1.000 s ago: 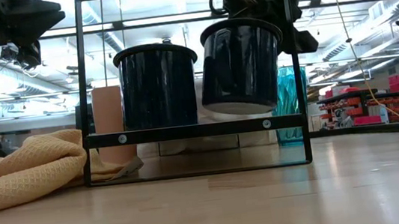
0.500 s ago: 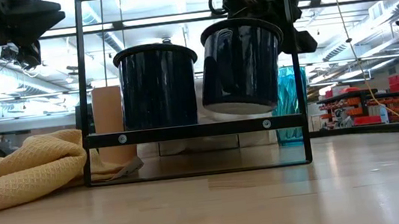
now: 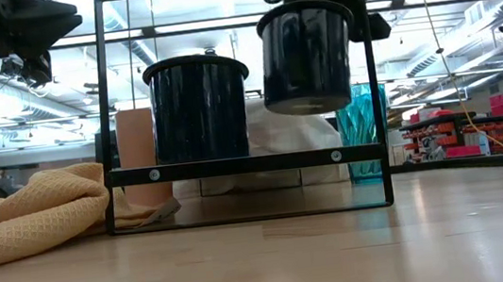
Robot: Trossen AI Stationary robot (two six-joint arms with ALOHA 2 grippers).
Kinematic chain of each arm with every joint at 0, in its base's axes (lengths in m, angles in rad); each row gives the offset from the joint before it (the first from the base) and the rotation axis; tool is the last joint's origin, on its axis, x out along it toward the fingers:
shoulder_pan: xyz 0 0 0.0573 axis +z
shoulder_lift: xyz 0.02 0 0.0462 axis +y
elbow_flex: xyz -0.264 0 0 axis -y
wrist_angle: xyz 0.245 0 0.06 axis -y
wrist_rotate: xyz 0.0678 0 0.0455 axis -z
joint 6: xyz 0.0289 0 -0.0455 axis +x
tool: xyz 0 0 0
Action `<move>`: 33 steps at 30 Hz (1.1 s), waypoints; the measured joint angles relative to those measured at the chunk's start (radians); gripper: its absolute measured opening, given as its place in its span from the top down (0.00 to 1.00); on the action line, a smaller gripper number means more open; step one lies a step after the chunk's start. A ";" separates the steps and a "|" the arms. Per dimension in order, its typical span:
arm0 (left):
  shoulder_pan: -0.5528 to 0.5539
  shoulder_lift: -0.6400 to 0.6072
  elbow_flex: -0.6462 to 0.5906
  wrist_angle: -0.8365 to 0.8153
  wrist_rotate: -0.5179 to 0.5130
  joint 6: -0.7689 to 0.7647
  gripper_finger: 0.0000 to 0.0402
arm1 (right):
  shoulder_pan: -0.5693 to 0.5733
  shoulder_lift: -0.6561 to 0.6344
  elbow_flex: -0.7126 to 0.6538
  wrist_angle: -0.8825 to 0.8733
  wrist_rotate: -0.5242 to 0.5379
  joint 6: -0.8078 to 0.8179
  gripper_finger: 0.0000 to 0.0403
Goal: Stack small to large cups/mugs on shelf
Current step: Align the black mug with the other black mug on the shelf
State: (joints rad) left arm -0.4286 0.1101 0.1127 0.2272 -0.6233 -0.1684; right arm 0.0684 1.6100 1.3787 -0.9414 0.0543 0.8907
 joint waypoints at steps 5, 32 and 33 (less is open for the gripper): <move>0.000 0.000 0.000 -0.010 0.000 0.000 0.81 | -0.009 0.007 0.018 -0.076 0.004 -0.007 0.96; 0.000 0.000 0.000 -0.022 0.000 -0.002 0.82 | 0.015 0.132 0.018 0.054 -0.062 -0.020 0.96; 0.000 0.000 0.000 -0.022 0.000 -0.003 0.82 | 0.014 0.132 0.018 0.054 -0.060 -0.023 0.96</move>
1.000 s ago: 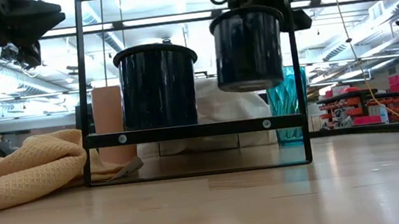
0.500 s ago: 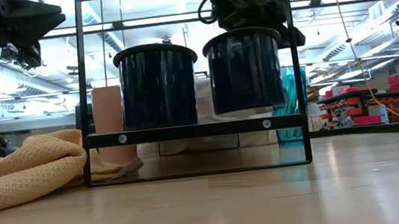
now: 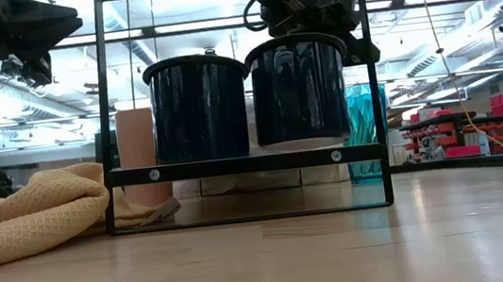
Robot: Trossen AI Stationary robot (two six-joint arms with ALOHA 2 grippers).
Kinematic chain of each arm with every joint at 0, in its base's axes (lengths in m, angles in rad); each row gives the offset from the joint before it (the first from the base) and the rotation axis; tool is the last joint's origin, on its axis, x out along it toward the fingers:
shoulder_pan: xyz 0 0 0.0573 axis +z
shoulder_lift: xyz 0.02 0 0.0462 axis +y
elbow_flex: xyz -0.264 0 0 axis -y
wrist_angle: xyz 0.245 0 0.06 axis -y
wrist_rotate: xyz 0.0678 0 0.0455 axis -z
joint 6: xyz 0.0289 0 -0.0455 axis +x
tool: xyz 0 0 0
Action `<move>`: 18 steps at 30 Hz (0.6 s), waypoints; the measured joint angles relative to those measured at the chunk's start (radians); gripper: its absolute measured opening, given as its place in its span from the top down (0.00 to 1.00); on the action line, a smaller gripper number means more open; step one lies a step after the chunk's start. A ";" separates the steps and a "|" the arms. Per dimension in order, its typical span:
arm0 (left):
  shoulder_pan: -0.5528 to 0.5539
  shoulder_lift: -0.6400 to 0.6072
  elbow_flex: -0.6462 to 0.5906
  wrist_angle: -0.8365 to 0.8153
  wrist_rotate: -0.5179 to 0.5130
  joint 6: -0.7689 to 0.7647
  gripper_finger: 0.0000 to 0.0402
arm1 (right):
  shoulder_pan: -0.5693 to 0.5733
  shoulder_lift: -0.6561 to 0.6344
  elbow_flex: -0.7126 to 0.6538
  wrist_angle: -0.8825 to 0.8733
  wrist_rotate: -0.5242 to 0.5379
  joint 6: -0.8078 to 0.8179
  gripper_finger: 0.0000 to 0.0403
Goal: Stack small to large cups/mugs on shelf
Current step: Align the black mug with the other black mug on the shelf
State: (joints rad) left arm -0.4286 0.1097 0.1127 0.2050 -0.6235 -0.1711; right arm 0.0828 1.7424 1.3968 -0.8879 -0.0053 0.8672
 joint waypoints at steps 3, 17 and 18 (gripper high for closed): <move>0.000 0.000 0.000 -0.001 0.000 0.000 0.82 | 0.000 0.003 0.000 0.000 0.000 -0.011 0.96; 0.000 0.000 0.000 -0.001 0.000 -0.001 0.82 | 0.001 0.018 -0.001 -0.003 -0.003 -0.032 0.96; 0.000 0.000 0.000 0.000 0.000 0.000 0.82 | 0.001 0.018 -0.001 -0.003 -0.003 -0.032 0.96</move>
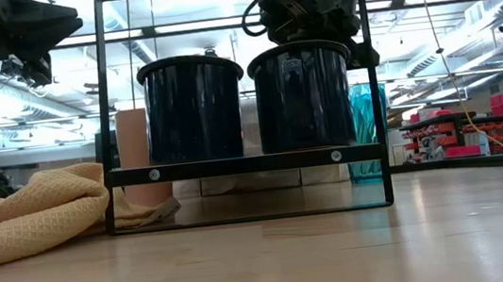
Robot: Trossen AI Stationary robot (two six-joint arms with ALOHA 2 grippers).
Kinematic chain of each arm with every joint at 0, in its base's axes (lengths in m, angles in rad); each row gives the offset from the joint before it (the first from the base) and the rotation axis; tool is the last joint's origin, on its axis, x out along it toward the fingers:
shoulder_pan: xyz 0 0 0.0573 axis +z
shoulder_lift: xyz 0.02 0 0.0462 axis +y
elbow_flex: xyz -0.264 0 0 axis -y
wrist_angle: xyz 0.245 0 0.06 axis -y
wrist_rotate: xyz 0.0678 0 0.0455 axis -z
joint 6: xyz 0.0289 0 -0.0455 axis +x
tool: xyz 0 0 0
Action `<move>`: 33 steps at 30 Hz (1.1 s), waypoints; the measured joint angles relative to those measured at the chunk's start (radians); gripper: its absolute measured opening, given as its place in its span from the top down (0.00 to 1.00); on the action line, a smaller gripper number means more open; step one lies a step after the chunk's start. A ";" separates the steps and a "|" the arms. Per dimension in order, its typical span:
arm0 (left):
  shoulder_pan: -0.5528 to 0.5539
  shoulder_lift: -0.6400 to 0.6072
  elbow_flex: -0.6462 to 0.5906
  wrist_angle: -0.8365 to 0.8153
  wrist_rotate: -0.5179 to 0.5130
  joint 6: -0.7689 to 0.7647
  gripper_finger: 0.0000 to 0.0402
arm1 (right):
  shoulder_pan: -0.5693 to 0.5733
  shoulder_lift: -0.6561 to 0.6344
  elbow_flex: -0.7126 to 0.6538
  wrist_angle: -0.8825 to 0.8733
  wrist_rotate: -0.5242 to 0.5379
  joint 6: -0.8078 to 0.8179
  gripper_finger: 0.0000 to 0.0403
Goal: Stack small to large cups/mugs on shelf
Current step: Align the black mug with the other black mug on the shelf
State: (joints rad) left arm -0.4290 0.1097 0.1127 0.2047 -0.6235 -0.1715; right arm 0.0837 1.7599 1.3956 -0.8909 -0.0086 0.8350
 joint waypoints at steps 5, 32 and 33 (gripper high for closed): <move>0.000 0.000 0.000 0.000 0.000 0.000 0.80 | 0.000 0.000 0.000 0.004 0.000 0.000 0.96; 0.000 0.000 0.000 0.000 0.000 0.000 0.82 | 0.018 0.000 0.000 0.039 0.000 0.002 0.96; 0.000 0.000 0.000 0.000 0.000 0.000 0.81 | 0.018 0.000 0.000 0.039 0.000 0.002 0.96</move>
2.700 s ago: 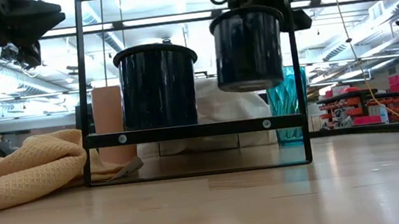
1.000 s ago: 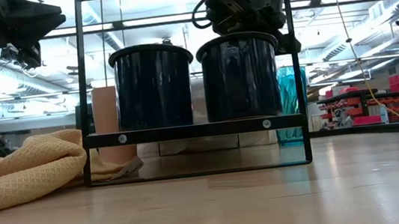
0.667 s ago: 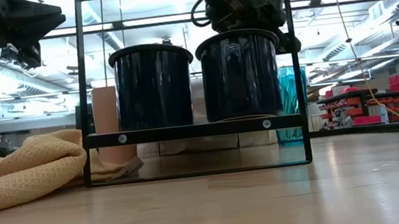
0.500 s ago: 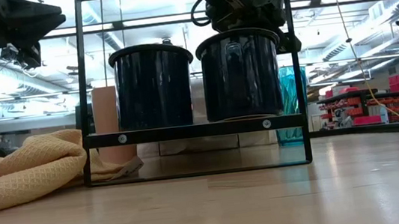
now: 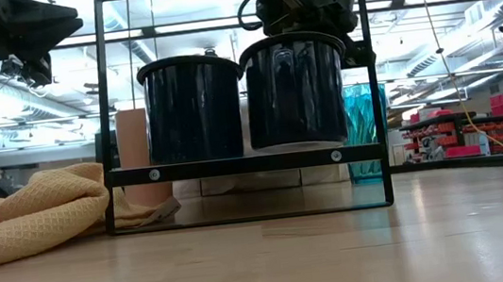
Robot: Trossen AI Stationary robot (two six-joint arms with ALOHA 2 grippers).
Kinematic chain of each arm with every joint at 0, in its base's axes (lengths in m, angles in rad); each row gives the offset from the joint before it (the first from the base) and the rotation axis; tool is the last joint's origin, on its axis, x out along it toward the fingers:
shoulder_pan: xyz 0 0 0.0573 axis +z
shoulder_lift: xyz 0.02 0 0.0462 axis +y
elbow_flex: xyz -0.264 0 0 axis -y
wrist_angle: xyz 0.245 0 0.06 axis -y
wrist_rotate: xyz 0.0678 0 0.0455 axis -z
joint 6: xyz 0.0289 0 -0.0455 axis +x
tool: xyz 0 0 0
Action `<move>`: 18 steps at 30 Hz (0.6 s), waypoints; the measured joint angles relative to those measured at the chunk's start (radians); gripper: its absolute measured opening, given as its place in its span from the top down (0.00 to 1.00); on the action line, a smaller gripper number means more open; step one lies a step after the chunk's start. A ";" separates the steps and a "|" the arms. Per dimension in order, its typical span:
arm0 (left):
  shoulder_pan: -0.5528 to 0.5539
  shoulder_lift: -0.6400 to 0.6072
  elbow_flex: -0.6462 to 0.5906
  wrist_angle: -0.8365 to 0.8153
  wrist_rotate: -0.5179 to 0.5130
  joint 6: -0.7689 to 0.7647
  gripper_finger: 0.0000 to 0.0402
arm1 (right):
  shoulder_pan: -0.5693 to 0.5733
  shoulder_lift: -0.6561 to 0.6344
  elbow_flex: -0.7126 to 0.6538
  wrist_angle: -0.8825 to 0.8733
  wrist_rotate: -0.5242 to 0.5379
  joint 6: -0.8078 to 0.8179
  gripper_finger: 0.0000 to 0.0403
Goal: Stack small to large cups/mugs on shelf
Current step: Align the black mug with the other black mug on the shelf
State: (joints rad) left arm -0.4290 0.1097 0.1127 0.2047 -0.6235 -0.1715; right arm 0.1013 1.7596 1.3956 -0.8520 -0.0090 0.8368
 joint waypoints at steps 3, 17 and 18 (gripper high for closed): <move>0.000 0.000 0.000 0.000 0.000 0.000 0.80 | 0.000 0.000 0.000 0.001 -0.007 0.000 0.95; 0.000 0.000 0.000 0.000 0.000 0.000 0.81 | 0.000 0.000 0.000 0.001 -0.015 -0.010 0.94; 0.000 0.000 0.000 0.000 0.000 0.000 0.81 | 0.000 0.000 0.000 0.001 -0.015 -0.015 0.95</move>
State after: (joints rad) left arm -0.4290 0.1097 0.1127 0.2047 -0.6235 -0.1711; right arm 0.1017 1.7596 1.3956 -0.8509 -0.0240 0.8221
